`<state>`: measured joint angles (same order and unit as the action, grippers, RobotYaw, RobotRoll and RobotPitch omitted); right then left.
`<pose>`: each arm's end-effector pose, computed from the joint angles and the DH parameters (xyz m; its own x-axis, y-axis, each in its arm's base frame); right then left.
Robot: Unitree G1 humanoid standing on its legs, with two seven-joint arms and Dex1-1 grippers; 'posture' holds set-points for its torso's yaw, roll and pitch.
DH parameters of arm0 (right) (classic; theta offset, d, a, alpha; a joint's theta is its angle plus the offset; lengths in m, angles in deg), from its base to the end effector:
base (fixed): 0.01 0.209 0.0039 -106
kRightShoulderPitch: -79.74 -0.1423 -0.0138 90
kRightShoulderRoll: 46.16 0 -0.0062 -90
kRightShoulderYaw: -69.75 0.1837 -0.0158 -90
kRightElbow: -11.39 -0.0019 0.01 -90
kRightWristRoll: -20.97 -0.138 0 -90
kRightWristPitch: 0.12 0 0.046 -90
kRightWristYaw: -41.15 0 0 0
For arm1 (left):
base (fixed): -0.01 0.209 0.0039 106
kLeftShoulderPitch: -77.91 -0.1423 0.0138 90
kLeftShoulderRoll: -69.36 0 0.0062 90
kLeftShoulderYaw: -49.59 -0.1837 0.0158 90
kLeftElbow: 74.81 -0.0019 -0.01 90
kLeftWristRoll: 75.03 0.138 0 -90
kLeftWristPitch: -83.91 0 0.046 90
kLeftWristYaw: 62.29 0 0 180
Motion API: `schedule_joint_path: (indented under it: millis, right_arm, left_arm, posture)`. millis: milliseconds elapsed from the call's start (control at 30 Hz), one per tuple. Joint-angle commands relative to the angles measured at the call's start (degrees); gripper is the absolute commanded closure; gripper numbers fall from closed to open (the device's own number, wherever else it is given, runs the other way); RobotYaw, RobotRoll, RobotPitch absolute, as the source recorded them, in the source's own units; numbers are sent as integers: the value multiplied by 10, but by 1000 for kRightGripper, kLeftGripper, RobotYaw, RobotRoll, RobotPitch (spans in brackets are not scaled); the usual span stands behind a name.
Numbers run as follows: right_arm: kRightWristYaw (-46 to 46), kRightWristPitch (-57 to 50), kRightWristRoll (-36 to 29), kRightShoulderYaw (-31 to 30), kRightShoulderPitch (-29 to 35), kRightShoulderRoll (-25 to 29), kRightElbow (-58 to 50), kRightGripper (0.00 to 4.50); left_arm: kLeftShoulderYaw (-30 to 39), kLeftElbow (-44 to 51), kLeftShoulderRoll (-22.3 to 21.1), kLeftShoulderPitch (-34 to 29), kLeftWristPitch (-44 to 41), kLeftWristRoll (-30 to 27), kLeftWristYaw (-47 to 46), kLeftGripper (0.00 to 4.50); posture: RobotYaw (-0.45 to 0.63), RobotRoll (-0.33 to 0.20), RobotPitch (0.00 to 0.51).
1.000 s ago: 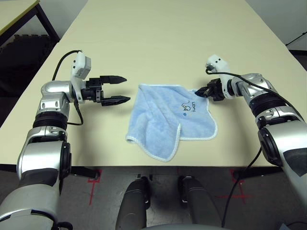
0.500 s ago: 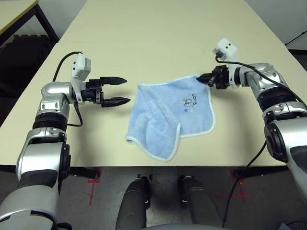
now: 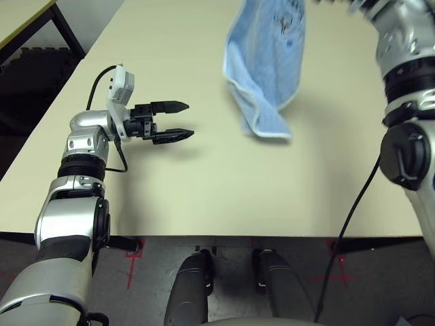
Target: Fold the towel and set it aside.
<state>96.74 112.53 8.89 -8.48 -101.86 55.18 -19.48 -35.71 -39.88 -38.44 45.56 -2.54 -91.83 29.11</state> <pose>0.3359 -0.1999 0.3916 0.3465 0.7472 0.5672 -0.3908 0.6646 -0.6368 0.3445 0.2751 0.2045 0.2533 -0.9645 -0.0748 0.9496 0.2331 0.2097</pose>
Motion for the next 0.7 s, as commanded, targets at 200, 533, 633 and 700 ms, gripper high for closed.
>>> schedule_joint_path:
  millis: [200, 533, 633, 700]
  right_arm:
    - [21, 3, 2, -9, 42, 4, 14, 4423]
    - [59, -21, -4, -17, 82, 10, -3, 4423]
    - [124, -52, -20, -20, 100, 21, -19, 4423]
    - [120, -27, -7, -22, 99, 38, -14, 4423]
  left_arm:
    - [19, -38, 30, 41, 8, 8, -85, 0]
    - [20, -85, 81, 92, 73, 34, -193, 0]
    - [18, -106, 104, 111, 92, 46, -230, 0]
    - [18, -112, 110, 116, 93, 49, -231, 0]
  posture:
    - [14, 0, 174]
    - [24, 0, 172]
    - [24, 0, 174]
    - [21, 0, 175]
